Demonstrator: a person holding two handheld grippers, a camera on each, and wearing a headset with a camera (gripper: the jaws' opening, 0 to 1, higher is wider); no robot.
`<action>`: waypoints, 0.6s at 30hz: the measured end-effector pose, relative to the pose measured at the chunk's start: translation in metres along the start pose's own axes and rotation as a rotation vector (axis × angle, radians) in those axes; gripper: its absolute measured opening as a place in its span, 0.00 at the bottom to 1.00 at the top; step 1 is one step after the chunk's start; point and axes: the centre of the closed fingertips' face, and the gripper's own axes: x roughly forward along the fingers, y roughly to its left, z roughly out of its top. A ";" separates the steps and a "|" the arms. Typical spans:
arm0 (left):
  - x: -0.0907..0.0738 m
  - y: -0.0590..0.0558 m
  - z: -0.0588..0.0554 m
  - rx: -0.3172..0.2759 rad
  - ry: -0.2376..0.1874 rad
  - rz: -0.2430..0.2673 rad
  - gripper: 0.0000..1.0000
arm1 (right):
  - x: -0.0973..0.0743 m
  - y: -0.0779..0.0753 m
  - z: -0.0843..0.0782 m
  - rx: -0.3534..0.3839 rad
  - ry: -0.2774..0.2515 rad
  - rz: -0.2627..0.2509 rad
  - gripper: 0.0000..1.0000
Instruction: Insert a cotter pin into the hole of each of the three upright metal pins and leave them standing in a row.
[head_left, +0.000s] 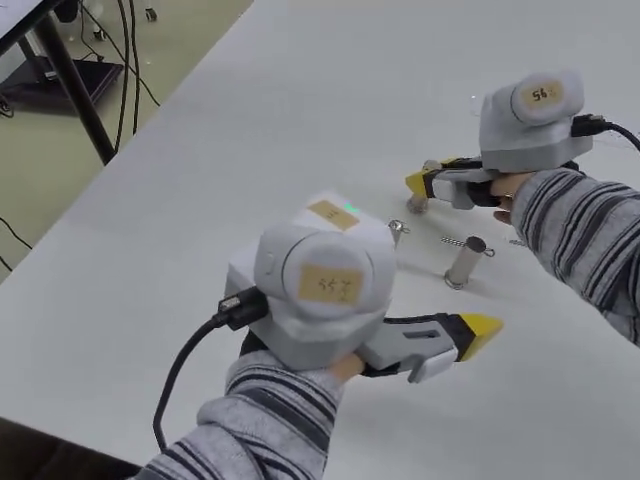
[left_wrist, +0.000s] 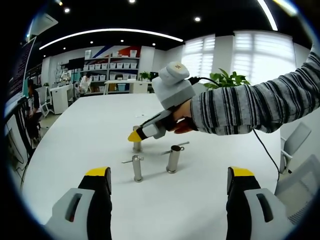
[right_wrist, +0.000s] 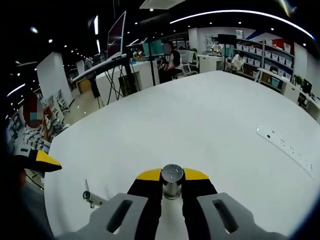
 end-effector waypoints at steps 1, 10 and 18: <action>0.000 0.000 0.000 0.005 0.001 0.000 0.96 | -0.003 0.000 0.000 -0.002 0.002 -0.002 0.09; 0.002 0.000 -0.007 0.015 0.036 -0.002 0.98 | -0.039 -0.002 -0.013 0.018 0.000 -0.017 0.09; 0.002 0.000 -0.006 0.033 0.034 -0.005 0.99 | -0.072 -0.019 -0.038 0.048 0.005 -0.059 0.09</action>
